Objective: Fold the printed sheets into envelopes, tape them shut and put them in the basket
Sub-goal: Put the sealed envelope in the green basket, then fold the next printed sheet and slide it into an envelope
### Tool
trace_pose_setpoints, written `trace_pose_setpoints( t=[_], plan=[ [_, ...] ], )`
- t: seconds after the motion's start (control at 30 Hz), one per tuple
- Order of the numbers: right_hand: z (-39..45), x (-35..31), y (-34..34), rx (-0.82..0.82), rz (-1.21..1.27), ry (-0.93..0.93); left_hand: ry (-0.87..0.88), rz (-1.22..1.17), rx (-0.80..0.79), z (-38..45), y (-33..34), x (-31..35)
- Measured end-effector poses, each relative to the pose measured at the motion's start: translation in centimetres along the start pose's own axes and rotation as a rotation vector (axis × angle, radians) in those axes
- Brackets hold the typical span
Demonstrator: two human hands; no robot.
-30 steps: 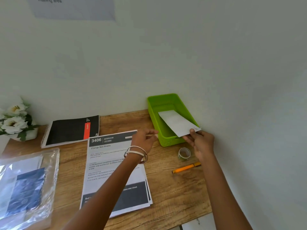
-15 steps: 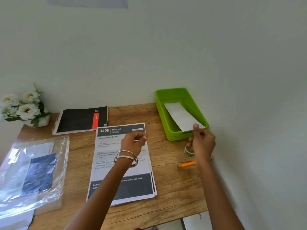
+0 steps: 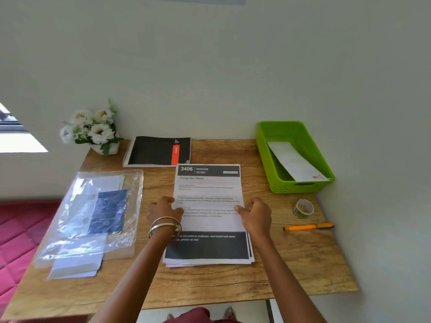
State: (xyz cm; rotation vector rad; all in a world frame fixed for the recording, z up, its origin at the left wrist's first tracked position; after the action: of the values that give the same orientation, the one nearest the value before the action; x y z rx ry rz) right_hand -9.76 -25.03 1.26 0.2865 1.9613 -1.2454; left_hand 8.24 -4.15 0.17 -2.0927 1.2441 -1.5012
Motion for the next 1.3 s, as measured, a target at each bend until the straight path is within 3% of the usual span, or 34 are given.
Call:
trace_pose_setpoints(
  t=[0.27,0.47,0.57,0.73,0.97,1.3],
  plan=[
    [-0.4,0.0,1.2,-0.037,-0.047,0.163,-0.004,-0.155,-0.095,-0.1,-0.2,-0.2],
    [-0.2,1.2,1.4,-0.085,0.43,0.232,-0.037,-0.245,-0.133,0.3,-0.7,-0.4],
    [-0.4,0.9,1.1,-0.108,0.546,0.207,-0.03,-0.257,-0.144,0.4,-0.8,-0.7],
    [-0.5,1.0,0.7,-0.121,0.556,0.168,-0.011,-0.315,-0.159,0.6,-1.0,-1.0],
    [-0.7,1.0,0.5,-0.218,0.711,0.088,0.161,-0.239,-0.102,1.2,-1.7,0.8],
    [-0.4,1.9,0.4,-0.082,0.547,0.107,0.164,-0.234,-0.11,2.1,-0.5,0.9]
  ],
)
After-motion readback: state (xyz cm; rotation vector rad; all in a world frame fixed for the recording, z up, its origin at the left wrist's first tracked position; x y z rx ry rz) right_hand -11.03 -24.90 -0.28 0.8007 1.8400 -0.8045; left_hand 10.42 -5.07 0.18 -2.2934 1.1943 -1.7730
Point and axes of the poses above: each hand's wrist, its own z-axis towards the middle knuckle, its own y-axis out of the palm, x = y × z, the point moved 7 cm from there along z, towards the middle knuckle, and after that the axes turned 5 degrees about -x, right-handed, at the moved point
